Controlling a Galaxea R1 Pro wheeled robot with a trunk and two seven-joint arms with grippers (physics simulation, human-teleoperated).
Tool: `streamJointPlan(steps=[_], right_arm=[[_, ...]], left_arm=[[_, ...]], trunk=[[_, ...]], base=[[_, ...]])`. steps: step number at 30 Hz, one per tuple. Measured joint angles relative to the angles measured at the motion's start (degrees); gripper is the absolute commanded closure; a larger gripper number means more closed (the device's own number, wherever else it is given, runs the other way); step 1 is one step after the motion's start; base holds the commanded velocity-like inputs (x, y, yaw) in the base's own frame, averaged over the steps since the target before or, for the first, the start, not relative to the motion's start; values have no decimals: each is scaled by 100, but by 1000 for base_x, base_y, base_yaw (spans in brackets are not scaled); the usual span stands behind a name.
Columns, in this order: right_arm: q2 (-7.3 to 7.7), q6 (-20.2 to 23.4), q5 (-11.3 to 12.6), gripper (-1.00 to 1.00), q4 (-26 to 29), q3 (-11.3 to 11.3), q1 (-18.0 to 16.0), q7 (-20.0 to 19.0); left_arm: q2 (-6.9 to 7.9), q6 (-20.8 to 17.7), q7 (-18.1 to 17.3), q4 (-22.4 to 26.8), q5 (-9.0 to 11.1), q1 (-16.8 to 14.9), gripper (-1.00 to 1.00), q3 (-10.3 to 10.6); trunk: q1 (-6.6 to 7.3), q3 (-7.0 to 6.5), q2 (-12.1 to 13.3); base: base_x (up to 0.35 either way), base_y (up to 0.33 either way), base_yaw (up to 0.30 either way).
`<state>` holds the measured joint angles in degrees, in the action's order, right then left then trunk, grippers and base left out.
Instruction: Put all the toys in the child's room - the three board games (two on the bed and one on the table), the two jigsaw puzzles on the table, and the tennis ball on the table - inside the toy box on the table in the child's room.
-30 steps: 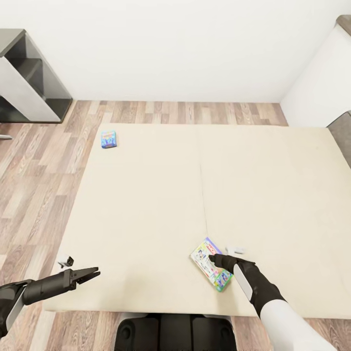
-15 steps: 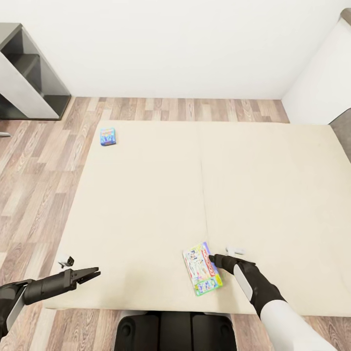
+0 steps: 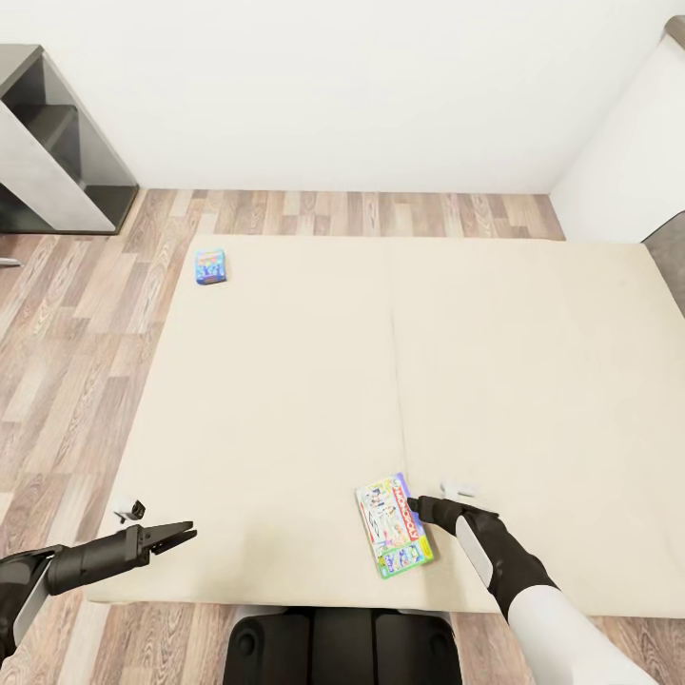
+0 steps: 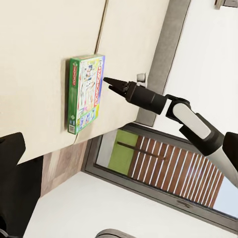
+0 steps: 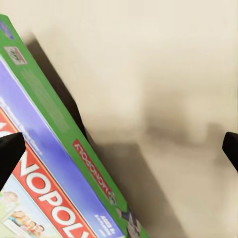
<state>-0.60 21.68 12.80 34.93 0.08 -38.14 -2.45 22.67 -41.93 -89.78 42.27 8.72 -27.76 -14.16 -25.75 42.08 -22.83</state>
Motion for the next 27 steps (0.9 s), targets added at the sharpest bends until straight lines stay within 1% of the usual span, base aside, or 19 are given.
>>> streamJointPlan(steps=[27], right_arm=[[-8,10,0,-100,-8,7,5,0]], left_arm=[[0,6,0,-1,-9,0,-100,-17]], trunk=[[0,0,0]], base=[[0,0,0]])
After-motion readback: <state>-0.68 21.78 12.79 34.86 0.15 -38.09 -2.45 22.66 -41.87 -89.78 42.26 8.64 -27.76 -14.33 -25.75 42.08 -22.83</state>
